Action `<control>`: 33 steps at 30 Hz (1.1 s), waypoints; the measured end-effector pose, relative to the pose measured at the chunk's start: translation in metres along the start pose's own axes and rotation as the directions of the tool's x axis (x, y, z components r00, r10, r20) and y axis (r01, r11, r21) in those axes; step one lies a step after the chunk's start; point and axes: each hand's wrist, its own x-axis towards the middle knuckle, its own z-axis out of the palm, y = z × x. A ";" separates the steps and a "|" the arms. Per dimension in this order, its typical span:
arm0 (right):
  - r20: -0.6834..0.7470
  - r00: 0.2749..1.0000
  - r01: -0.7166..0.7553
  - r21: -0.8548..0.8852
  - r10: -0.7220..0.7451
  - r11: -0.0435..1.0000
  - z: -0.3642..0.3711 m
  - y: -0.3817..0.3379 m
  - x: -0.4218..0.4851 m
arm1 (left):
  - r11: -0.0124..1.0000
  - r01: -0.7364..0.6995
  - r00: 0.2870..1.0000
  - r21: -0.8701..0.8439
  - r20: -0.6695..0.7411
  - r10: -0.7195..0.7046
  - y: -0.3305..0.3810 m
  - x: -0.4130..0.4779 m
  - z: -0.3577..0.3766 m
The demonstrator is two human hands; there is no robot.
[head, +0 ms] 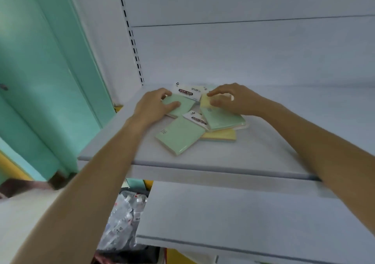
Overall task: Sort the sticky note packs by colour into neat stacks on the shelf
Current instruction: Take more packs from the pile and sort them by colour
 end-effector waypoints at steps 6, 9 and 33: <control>0.088 0.996 -0.034 0.058 0.028 0.998 -0.003 0.004 -0.022 | 0.993 -0.069 0.990 -0.093 -0.132 0.056 -0.004 -0.005 0.001; 0.056 0.998 -0.032 0.081 0.027 0.996 -0.001 0.003 -0.020 | 0.985 -0.113 0.977 -0.131 -0.196 0.086 -0.003 -0.007 0.001; -0.260 0.958 -0.175 -0.206 0.119 0.963 -0.004 0.021 -0.019 | 0.995 -0.077 0.988 -0.069 -0.137 0.067 -0.001 -0.008 0.001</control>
